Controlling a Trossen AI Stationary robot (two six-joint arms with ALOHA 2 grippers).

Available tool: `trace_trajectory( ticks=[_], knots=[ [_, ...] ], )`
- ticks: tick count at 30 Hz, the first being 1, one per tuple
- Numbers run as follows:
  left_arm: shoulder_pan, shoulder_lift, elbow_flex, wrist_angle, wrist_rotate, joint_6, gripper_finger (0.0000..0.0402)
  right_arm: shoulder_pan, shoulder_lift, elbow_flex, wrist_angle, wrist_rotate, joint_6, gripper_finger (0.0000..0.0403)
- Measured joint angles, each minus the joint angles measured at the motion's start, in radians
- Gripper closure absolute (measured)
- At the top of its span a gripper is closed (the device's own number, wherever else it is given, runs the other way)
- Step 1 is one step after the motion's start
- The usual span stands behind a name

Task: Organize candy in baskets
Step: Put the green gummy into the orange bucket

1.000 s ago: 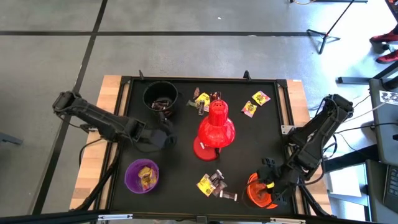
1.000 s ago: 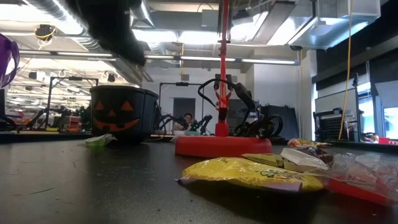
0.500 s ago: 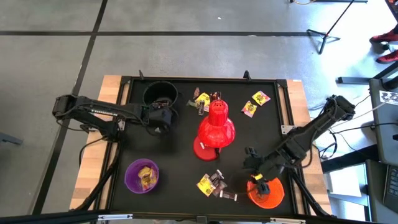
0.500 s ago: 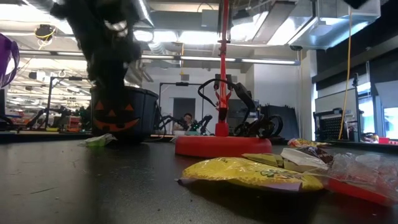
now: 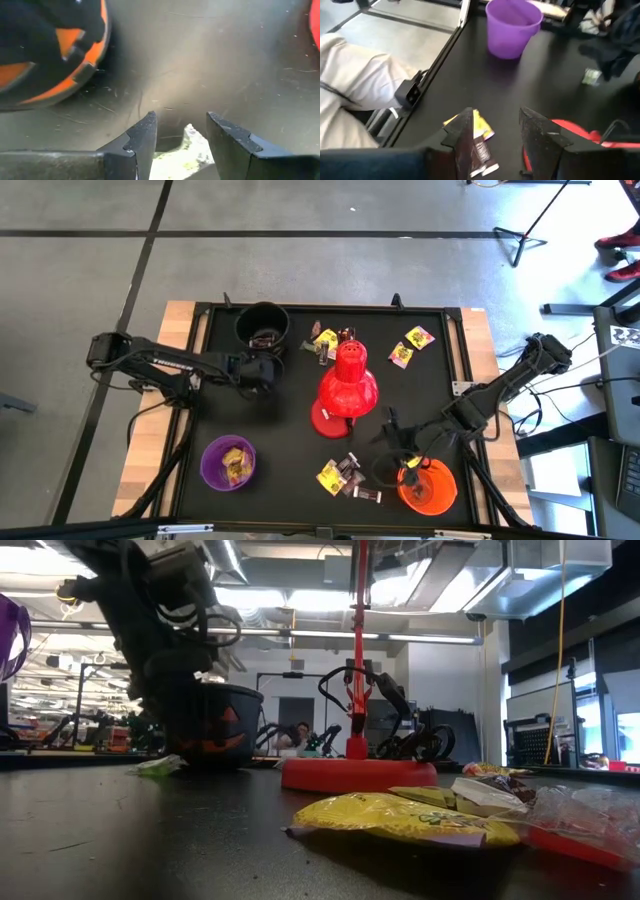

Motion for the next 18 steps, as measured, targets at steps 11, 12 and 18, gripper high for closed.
trace_trajectory(
  ticks=[11,12,18],
  knots=[
    [-0.082,0.0,0.0,-0.001,-0.015,-0.101,0.0243,0.0,0.0,0.0,0.026,0.009,-0.026,0.0249],
    [-0.086,0.0,0.0,-0.003,-0.023,-0.104,0.0243,0.0,0.0,0.0,0.026,0.009,-0.026,0.0249],
    [-0.088,0.0,-0.001,-0.024,-0.069,-0.153,0.0243,0.0,0.0,0.0,0.027,0.01,-0.026,0.0249]
  ],
)
